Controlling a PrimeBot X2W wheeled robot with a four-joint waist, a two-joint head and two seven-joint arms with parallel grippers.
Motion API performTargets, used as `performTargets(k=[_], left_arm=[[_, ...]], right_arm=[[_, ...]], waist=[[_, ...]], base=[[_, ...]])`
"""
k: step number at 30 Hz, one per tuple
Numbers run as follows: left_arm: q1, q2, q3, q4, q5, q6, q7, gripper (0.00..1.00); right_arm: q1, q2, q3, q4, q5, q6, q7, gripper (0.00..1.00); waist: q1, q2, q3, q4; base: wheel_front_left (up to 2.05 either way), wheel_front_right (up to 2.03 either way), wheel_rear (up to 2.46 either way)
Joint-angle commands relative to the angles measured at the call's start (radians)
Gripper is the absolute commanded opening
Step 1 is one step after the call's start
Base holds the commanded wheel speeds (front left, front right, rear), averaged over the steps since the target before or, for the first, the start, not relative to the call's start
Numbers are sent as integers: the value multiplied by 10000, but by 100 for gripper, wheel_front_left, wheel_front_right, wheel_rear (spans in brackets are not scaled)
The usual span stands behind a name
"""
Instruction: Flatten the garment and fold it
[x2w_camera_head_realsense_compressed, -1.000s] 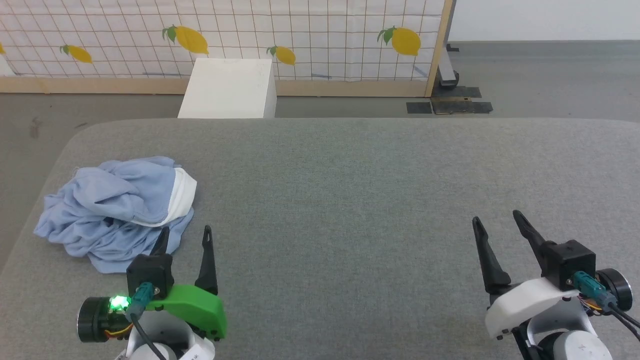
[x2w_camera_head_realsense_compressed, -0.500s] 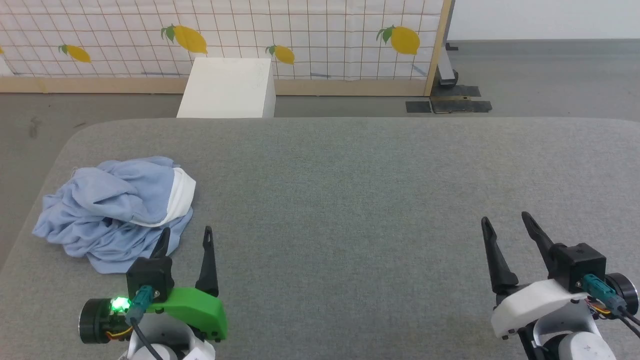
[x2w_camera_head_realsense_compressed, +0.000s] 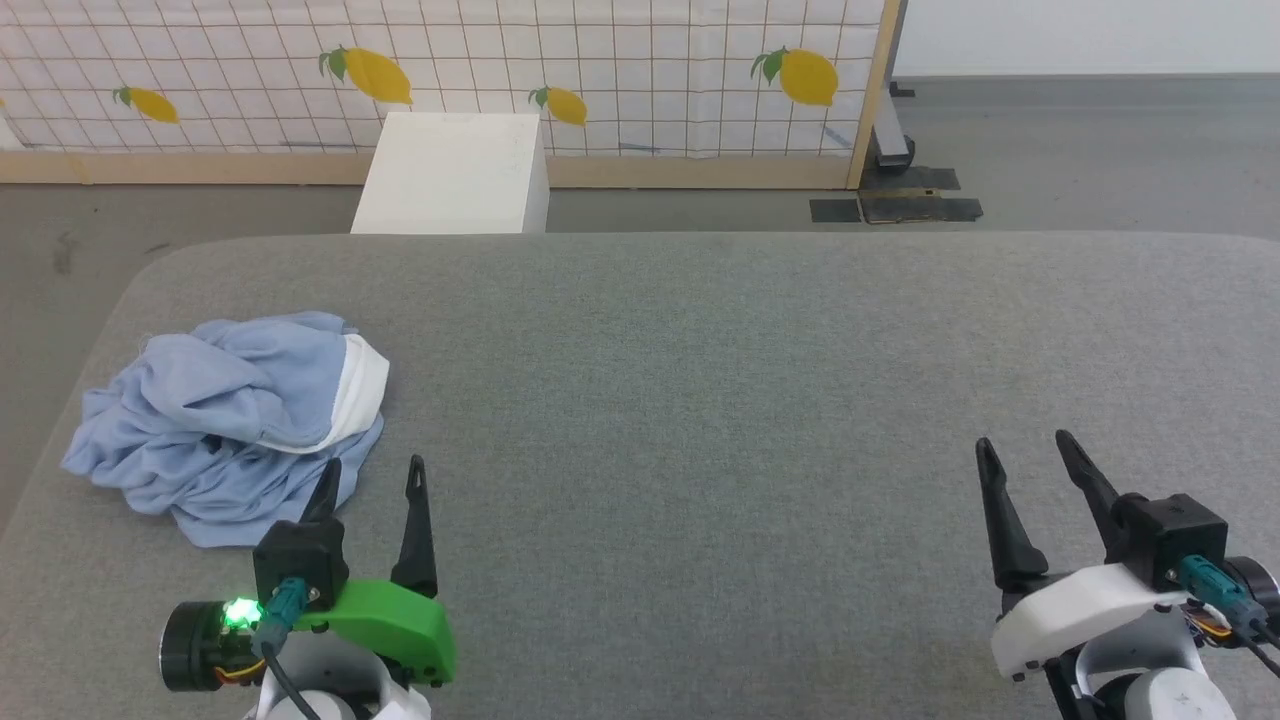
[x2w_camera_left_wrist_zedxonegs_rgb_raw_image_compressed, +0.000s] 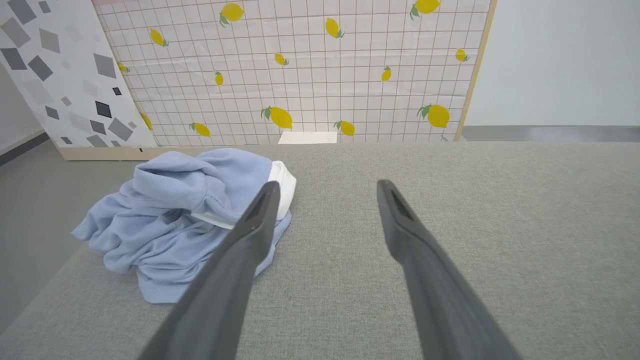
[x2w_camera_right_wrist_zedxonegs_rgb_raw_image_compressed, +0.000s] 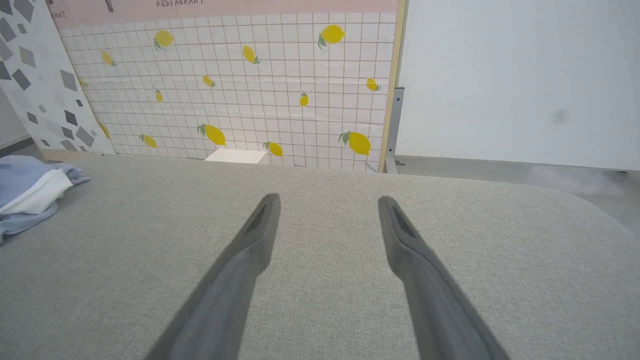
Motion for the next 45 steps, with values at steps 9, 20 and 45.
performTargets(k=[9, 20, 45], left_arm=[[-25, -20, 9, 145, -192, 38, -283, 100], [-40, -24, -23, 245, -290, 67, -505, 100], [296, -14, 281, 493, -366, 68, -1020, 100]], right_arm=[[-10, 4, -178, 187, 167, -6, -300, 100], [-18, 5, -299, 346, 231, -7, -524, 100], [176, 7, -81, 923, 207, -10, -1041, 100]], waist=[[0, 0, 9, -18], [0, 0, 26, 55], [0, 0, -331, 2302]], base=[[0, 0, 0], [0, 0, 0], [0, 0, 0]])
